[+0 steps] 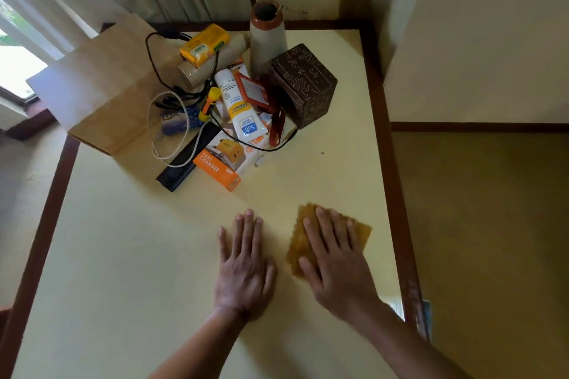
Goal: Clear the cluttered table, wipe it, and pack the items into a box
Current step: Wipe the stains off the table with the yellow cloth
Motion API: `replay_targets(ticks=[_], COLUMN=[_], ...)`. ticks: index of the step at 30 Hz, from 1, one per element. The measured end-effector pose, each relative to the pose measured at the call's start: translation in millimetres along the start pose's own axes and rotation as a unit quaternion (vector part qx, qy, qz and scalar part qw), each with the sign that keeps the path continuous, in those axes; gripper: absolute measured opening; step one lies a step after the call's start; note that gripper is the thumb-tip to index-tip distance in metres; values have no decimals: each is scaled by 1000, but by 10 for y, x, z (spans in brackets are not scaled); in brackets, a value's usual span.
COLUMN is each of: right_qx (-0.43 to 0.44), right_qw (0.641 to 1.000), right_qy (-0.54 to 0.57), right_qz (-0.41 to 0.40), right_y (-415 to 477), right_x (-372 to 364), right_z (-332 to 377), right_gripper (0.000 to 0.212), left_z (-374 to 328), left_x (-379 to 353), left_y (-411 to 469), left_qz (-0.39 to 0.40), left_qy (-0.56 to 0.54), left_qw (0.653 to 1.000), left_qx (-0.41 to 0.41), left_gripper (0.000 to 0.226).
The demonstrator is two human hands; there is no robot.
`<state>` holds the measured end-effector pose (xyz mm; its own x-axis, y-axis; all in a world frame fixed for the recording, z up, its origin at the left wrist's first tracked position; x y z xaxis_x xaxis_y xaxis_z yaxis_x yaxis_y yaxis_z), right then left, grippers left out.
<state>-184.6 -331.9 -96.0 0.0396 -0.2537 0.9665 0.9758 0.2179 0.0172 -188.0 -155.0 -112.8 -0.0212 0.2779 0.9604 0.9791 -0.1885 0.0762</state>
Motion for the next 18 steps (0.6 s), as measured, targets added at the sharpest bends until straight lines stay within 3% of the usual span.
replay_targets(ticks=[4, 10, 13, 18], right_qx=[-8, -119, -150, -27], right_qw=[999, 991, 987, 999], right_qy=[-21, -56, -52, -17], right_qz=[32, 4, -10, 6], right_y=[-488, 732, 1077, 35], right_x=[136, 228, 208, 91], right_z=[-468, -1382, -1290, -547], right_gripper=[71, 72, 72, 71], left_z=[-1, -3, 10, -13], left_x=[-10, -47, -68, -56], left_y=[25, 15, 32, 24], left_qz=[-7, 1, 2, 10], left_qy=[1, 8, 15, 23], left_qw=[1000, 1000, 1000, 999], left_qx=[6, 22, 24, 37], left_gripper=[81, 84, 83, 82])
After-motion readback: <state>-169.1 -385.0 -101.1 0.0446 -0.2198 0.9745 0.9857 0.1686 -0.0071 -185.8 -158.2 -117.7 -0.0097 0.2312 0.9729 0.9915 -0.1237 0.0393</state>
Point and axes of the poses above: each hand's wrist, its own y-axis towards the middle knuckle, its own x-axis out of the back of the hand, z = x × y, the point moved 8 cm from there along y, towards the middle knuckle, and after that the axes turned 13 degrees about -z, right-handed, at the moved point
